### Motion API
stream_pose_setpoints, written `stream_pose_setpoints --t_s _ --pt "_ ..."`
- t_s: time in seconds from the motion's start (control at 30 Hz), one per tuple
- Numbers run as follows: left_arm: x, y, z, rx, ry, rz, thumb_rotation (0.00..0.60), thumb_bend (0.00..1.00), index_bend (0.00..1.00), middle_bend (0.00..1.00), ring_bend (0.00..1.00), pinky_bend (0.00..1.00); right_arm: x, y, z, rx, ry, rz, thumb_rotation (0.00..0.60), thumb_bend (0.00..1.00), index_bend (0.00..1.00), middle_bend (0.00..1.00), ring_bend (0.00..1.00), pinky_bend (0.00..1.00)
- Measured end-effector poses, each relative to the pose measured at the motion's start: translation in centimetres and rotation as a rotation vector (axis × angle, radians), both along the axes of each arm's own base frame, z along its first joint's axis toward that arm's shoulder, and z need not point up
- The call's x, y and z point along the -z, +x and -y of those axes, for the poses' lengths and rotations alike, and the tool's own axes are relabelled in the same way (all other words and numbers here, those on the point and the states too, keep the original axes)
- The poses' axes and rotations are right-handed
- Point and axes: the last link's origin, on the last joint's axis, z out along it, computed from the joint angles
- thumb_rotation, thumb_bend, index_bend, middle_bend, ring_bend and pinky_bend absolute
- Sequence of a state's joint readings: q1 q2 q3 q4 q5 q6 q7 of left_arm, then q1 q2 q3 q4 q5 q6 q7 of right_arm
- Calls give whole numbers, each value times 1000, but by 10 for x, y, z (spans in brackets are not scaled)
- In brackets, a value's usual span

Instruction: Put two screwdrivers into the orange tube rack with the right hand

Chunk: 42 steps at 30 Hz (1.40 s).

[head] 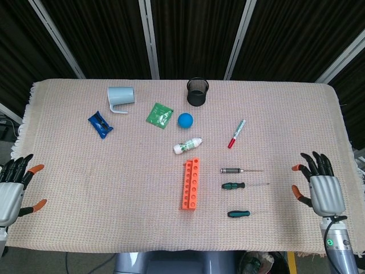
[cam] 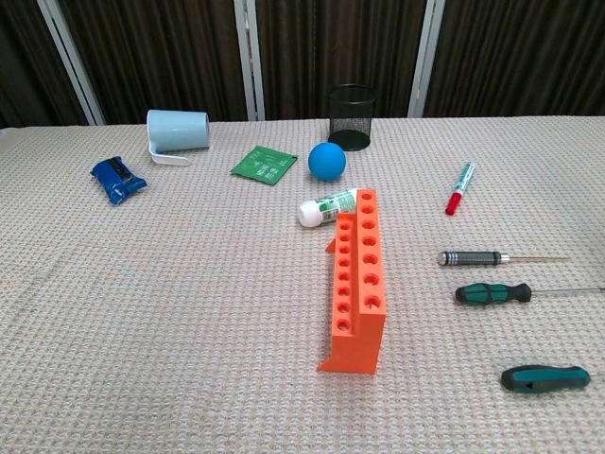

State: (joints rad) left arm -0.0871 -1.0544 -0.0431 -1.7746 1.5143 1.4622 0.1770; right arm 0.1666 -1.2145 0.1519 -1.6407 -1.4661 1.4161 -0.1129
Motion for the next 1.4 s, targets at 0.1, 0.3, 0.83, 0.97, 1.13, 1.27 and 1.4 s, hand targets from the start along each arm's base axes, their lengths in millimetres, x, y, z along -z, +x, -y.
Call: stream_pose_setpoints --t_s 0.1,0.3,0.83,0.97,1.13,1.27,1.4 --pt "1 2 -2 4 -7 -3 600 105 217 0 0 0 7 10 13 -33 27 34 600 277 404 144 0 0" --pt "-1 6 -6 19 -1 -10 600 107 217 0 0 0 28 32 41 -77 127 82 600 279 409 145 0 0" --pt "-6 3 -10 9 0 -10 600 107 220 0 0 0 100 74 100 -62 233 -56 600 349 444 179 0 0" --pt "-6 3 -11 13 -3 -7 600 107 220 0 0 0 113 81 104 -48 253 -138 600 350 444 179 0 0" --pt "-6 1 -12 12 -8 -3 600 107 221 0 0 0 127 89 109 -24 295 -235 600 286 447 178 0 0" --pt "-6 0 -12 10 -8 3 600 107 222 0 0 0 136 92 111 0 326 -273 600 241 456 178 0 0" --pt "-7 -2 -12 8 -3 4 600 108 221 0 0 0 144 95 113 30 359 -304 600 197 455 178 0 0"
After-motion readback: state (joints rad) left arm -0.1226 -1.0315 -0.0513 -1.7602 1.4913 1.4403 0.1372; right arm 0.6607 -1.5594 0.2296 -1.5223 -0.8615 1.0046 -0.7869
